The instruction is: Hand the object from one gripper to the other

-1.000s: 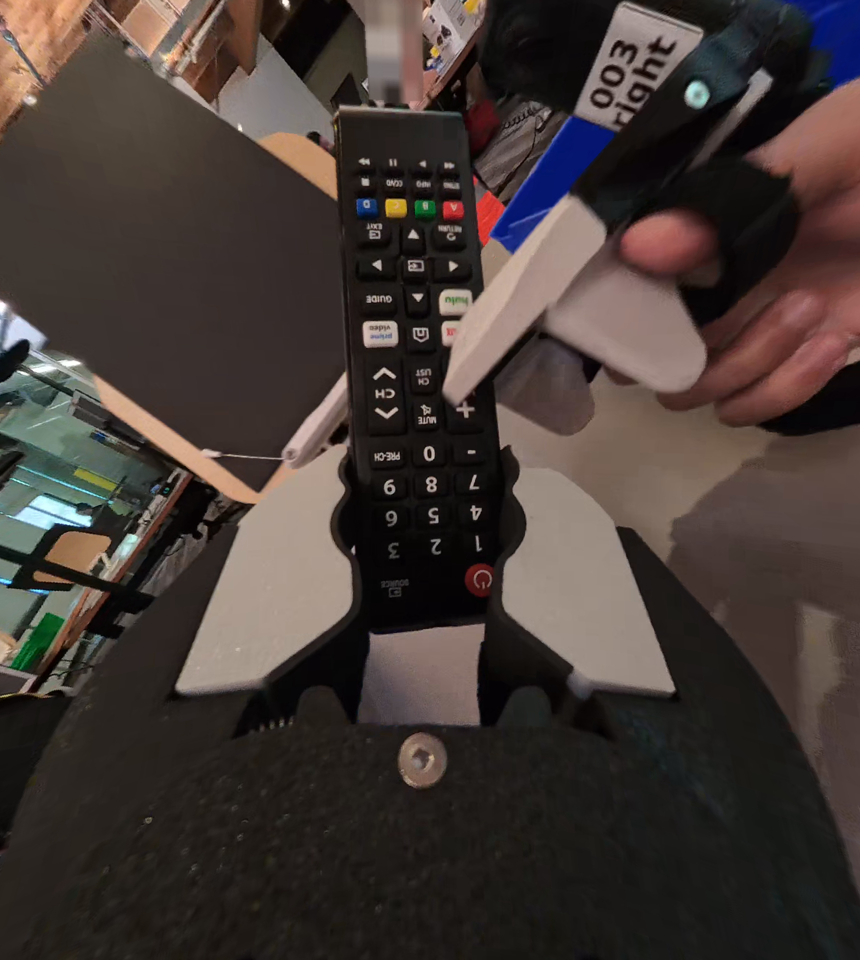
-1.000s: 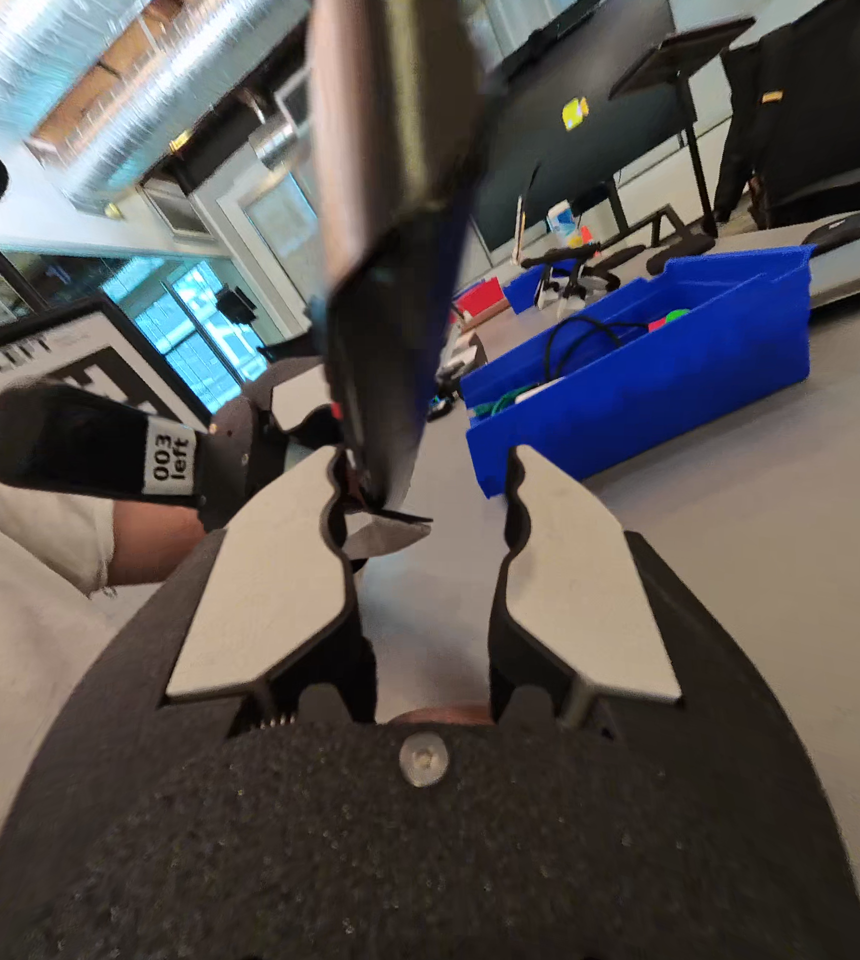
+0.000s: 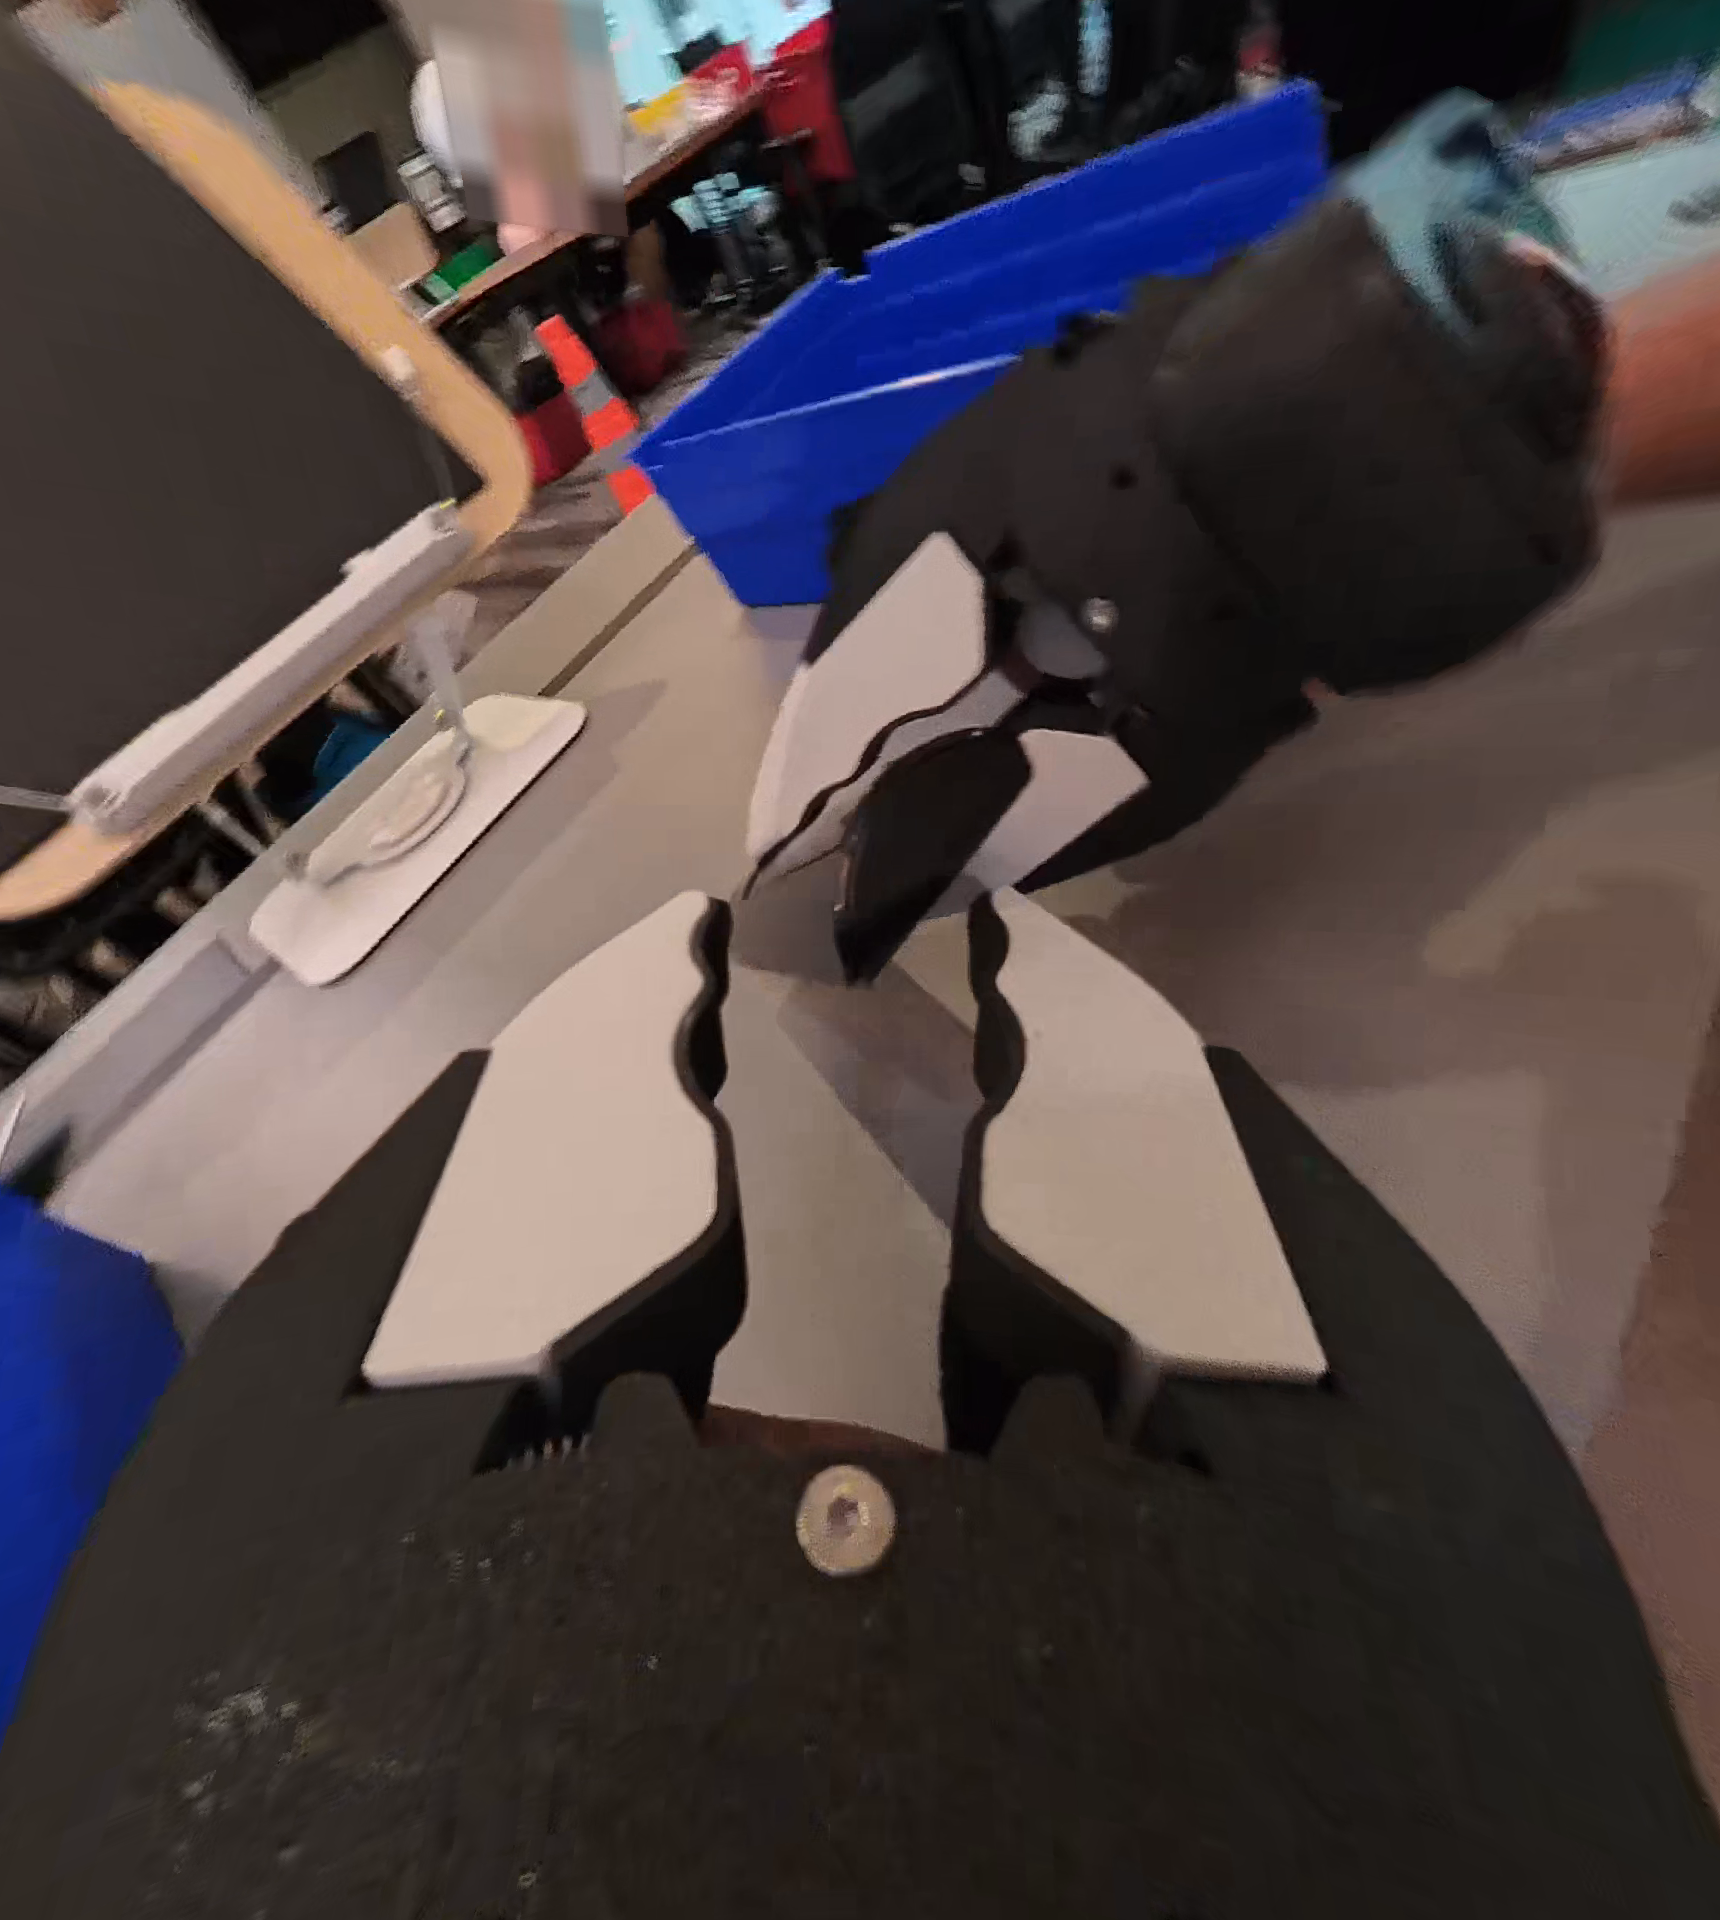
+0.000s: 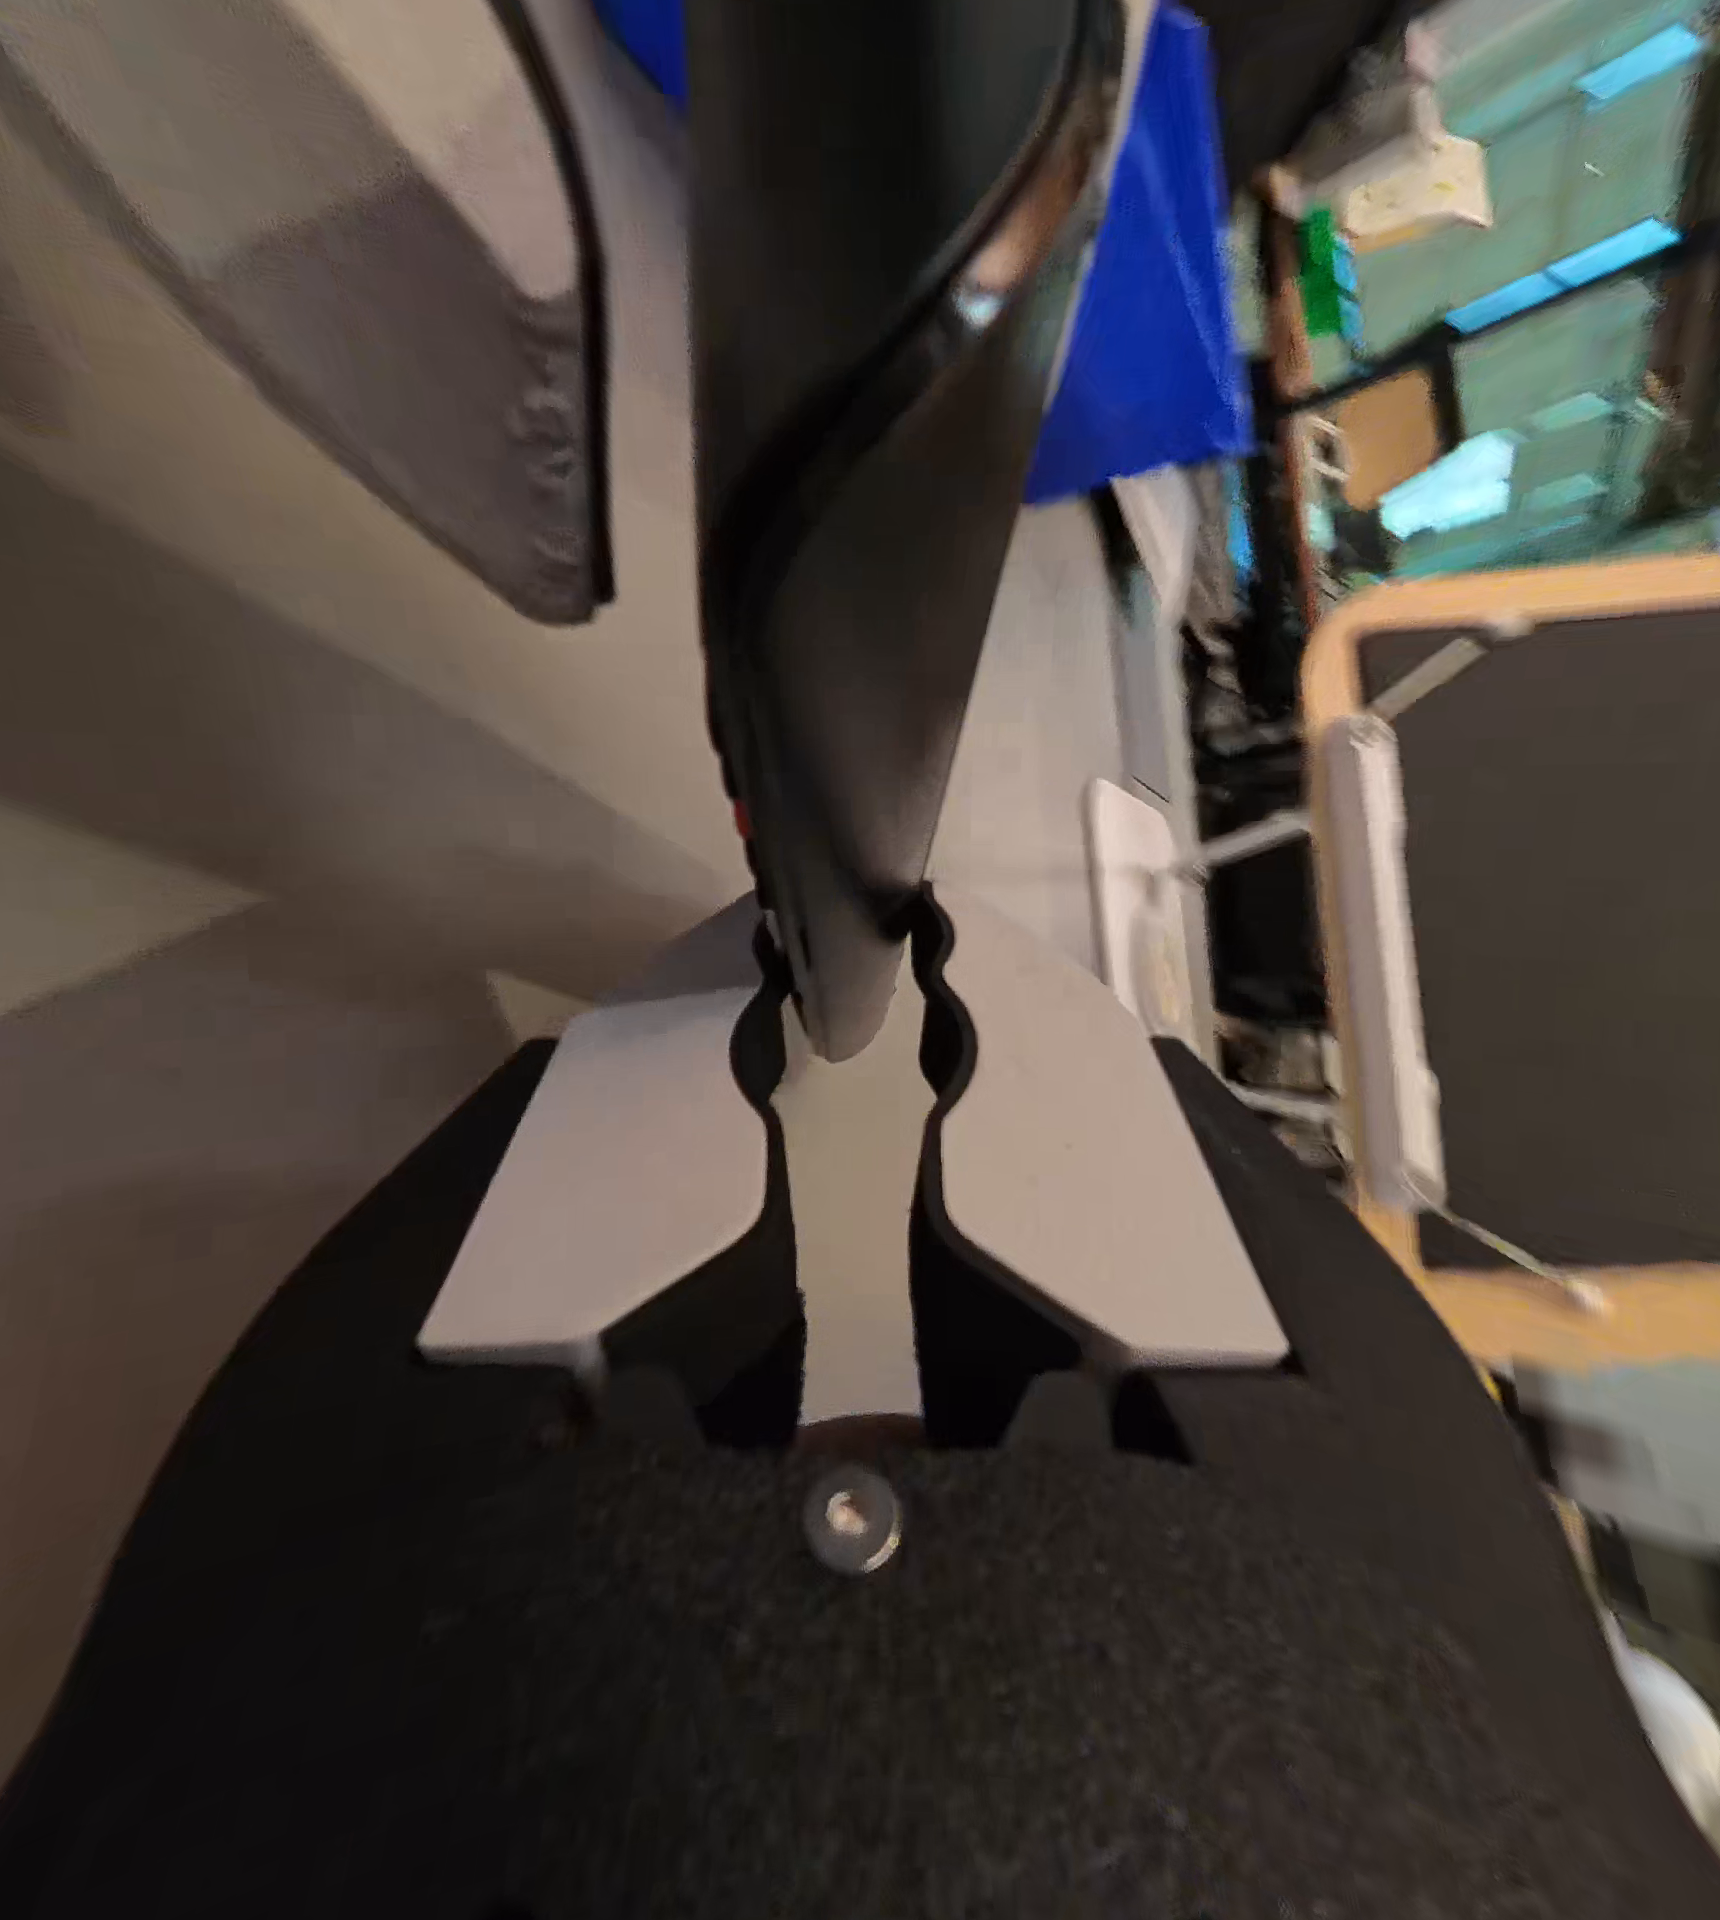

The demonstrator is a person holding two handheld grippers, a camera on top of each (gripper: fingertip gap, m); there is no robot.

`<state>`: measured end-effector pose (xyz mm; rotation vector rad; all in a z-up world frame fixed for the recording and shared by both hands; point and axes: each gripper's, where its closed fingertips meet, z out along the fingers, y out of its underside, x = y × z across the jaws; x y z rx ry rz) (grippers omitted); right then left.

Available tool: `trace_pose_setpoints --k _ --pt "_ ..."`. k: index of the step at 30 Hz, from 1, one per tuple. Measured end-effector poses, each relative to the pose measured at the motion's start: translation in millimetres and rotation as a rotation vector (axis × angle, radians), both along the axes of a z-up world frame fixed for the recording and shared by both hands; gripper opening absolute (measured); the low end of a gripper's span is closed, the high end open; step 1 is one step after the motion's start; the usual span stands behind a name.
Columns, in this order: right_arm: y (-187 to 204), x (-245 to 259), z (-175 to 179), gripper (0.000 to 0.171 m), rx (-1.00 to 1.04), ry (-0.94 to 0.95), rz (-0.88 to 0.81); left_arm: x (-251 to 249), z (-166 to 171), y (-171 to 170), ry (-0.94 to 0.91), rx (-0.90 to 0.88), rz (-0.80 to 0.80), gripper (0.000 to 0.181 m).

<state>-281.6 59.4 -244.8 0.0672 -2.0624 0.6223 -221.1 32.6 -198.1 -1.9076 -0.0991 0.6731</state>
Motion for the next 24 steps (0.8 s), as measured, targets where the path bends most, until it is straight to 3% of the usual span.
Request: trace_pose_setpoints --k 3,9,15,19,21,24 --pt "-12.7 18.0 -13.1 0.022 0.021 -0.069 0.135 12.6 -11.8 2.3 0.086 -0.086 -0.094 0.037" --pt "-13.4 22.0 -20.2 0.022 0.076 -0.072 0.174 20.5 -22.8 9.0 0.267 -0.195 -0.133 0.025" --pt "7.9 -1.7 19.2 0.019 -0.150 0.110 0.067 -0.5 1.2 -1.9 0.425 -0.192 -0.006 0.024" --pt "26.7 -12.7 33.1 0.031 -0.520 -0.241 -0.014 -15.7 22.0 -17.4 0.657 -0.247 0.139 0.024" --pt "22.2 -7.8 33.7 0.038 -0.740 -0.555 0.008 -18.5 20.0 -19.8 0.790 -0.341 0.173 0.023" --pt "6.4 5.4 45.7 0.062 -1.065 -1.044 0.074 -14.5 10.0 -15.6 0.935 -0.444 0.159 0.023"
